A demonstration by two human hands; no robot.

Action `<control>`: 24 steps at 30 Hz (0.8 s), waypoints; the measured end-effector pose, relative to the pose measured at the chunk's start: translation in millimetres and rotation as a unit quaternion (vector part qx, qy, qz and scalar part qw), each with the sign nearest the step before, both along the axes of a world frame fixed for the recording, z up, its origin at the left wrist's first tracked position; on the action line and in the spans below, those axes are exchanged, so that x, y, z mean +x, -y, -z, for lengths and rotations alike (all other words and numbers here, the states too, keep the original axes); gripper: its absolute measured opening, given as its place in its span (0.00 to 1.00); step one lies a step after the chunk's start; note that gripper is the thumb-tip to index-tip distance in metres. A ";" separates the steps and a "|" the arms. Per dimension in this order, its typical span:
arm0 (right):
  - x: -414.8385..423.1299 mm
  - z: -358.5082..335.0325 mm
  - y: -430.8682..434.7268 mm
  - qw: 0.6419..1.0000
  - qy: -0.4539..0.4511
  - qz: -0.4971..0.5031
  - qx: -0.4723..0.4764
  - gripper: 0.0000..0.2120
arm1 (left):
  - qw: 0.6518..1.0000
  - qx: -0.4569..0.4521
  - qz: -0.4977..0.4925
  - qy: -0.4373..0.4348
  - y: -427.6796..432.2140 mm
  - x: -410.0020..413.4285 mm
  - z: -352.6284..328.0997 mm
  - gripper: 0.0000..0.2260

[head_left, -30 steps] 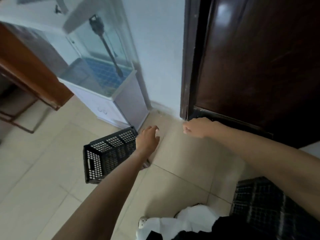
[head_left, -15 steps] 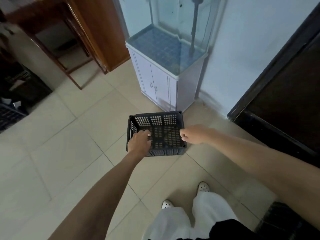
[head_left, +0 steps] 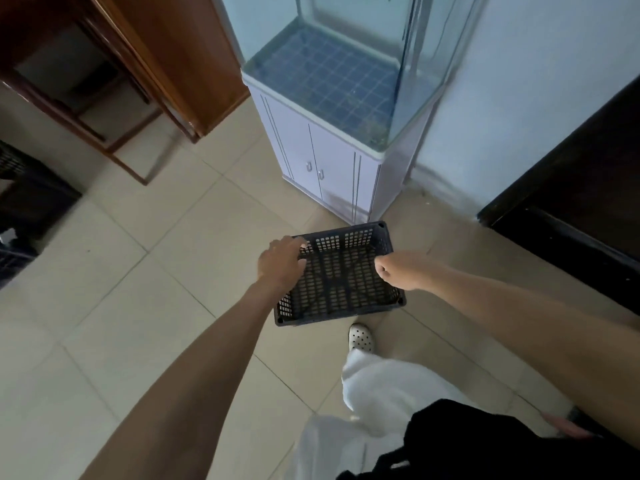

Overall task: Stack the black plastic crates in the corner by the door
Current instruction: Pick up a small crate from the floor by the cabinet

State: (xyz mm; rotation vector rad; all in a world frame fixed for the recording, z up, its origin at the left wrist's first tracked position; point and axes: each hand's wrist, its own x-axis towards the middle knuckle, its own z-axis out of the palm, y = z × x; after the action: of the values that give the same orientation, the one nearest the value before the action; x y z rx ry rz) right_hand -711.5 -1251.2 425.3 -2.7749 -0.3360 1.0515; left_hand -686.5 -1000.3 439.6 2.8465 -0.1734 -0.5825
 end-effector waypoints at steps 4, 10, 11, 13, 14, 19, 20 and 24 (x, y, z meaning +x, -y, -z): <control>39.6 -9.4 -23.7 0.999 -0.005 0.045 0.007 0.12 | 1.000 0.005 0.022 0.004 -21.3 53.9 -4.9 0.16; 49.4 17.3 -50.5 0.986 -0.049 0.154 0.030 0.10 | 0.985 0.039 0.166 -0.016 -36.4 116.5 10.3 0.17; 47.0 23.0 -54.6 0.982 -0.066 0.177 0.023 0.08 | 0.980 0.038 0.192 -0.017 -36.7 127.6 13.1 0.17; 45.0 27.7 -64.8 0.962 -0.085 0.257 0.019 0.06 | 0.970 0.034 0.238 -0.022 -39.8 151.9 18.5 0.17; 44.1 27.6 -71.4 0.949 -0.088 0.301 0.020 0.06 | 0.965 0.029 0.260 -0.023 -43.0 163.4 20.7 0.17; 28.6 23.2 -123.8 0.858 -0.082 0.504 0.059 0.15 | 0.927 0.013 0.372 -0.043 -57.0 215.1 27.9 0.16; 26.5 23.5 -136.1 0.845 -0.081 0.525 0.059 0.15 | 0.921 0.012 0.387 -0.046 -58.6 222.7 29.3 0.16; 15.8 42.0 -178.9 0.788 -0.087 0.605 0.073 0.15 | 0.889 0.016 0.452 -0.071 -58.3 237.6 48.5 0.16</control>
State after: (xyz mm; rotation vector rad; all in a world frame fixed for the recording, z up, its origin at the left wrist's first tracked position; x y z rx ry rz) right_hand -695.7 -1072.3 383.3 -1.9726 1.1739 0.7819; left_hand -448.9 -942.0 391.0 2.5898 -1.5074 -0.9367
